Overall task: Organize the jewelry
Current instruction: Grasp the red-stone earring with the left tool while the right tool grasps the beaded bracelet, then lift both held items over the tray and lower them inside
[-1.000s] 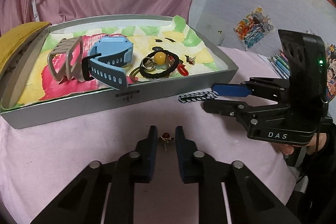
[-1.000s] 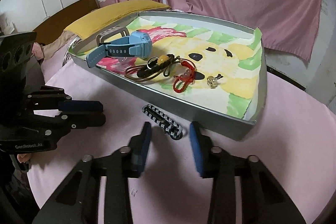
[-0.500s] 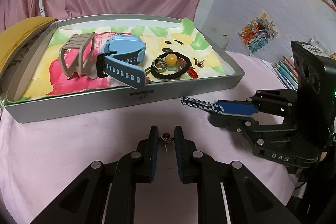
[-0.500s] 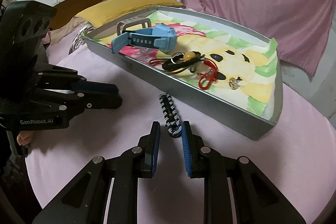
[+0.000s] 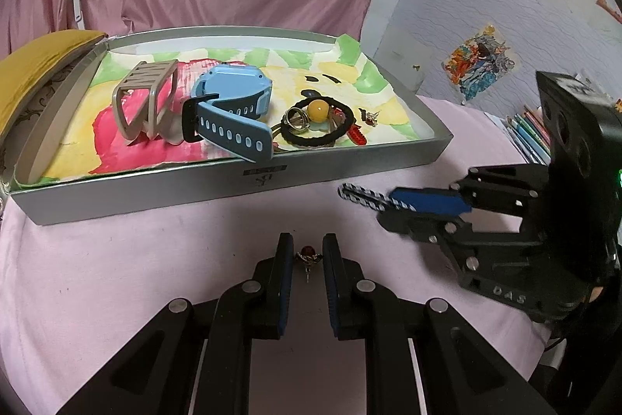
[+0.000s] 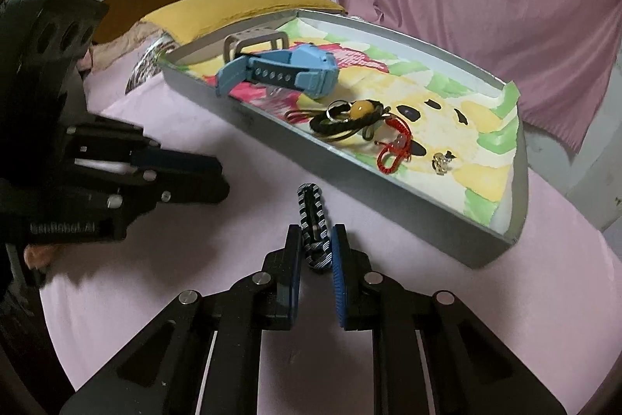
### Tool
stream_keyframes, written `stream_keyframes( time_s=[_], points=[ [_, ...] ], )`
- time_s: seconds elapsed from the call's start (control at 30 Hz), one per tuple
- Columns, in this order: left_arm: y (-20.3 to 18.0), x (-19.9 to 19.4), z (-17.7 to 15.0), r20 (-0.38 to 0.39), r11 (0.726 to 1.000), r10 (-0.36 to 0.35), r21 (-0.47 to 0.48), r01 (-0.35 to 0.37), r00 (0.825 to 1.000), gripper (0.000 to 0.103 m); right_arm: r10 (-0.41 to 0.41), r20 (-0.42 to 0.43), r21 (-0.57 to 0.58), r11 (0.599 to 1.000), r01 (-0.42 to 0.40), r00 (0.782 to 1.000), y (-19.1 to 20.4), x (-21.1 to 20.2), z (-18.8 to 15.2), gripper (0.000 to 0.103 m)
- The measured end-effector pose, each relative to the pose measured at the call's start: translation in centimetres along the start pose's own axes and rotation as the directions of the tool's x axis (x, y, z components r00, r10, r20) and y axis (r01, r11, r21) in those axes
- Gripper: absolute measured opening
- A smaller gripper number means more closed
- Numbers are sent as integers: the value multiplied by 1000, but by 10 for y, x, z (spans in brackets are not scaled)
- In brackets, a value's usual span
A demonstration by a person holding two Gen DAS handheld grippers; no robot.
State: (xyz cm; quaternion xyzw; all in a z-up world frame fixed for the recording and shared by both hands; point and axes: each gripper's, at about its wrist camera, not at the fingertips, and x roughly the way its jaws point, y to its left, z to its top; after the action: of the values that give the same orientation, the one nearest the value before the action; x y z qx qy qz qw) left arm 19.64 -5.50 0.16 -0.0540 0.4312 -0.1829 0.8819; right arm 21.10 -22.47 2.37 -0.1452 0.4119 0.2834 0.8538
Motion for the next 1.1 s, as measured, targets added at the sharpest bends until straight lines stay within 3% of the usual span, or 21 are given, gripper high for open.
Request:
stream_keyframes(
  time_s=[0.2, 0.4, 0.5, 0.63, 0.73, 0.9, 1.0, 1.1],
  points=[
    [-5, -10, -3, 32, 1000, -6, 10, 6, 999, 14, -64, 39, -11, 998, 64, 997, 6, -23, -11, 13],
    [-10, -37, 3, 167, 1000, -9, 16, 6, 986, 14, -153, 192, 9, 988, 154, 969, 11, -62, -10, 13],
    [-15, -53, 9, 277, 1000, 12, 19, -18, 961, 14, -203, 303, 35, 979, 202, 931, 13, -84, -6, 13],
    [-26, -68, 15, 429, 996, 55, 44, -82, 902, 14, -235, 415, 94, 972, 215, 879, 13, -103, 0, 13],
    [-30, -73, 22, 498, 994, 56, 58, -98, 865, 14, -227, 486, 138, 974, 182, 844, 5, -109, 5, 13],
    [-32, -73, 37, 592, 989, 65, 69, -131, 803, 14, -227, 527, 207, 969, 136, 819, -18, -103, 12, 13],
    [-36, -69, 45, 638, 984, 67, 85, -157, 767, 14, -260, 532, 238, 959, 152, 806, -30, -95, 17, 13],
    [-38, -64, 52, 649, 983, 67, 88, -163, 758, 14, -281, 528, 270, 950, 156, 802, -41, -85, 23, 13]
  ],
)
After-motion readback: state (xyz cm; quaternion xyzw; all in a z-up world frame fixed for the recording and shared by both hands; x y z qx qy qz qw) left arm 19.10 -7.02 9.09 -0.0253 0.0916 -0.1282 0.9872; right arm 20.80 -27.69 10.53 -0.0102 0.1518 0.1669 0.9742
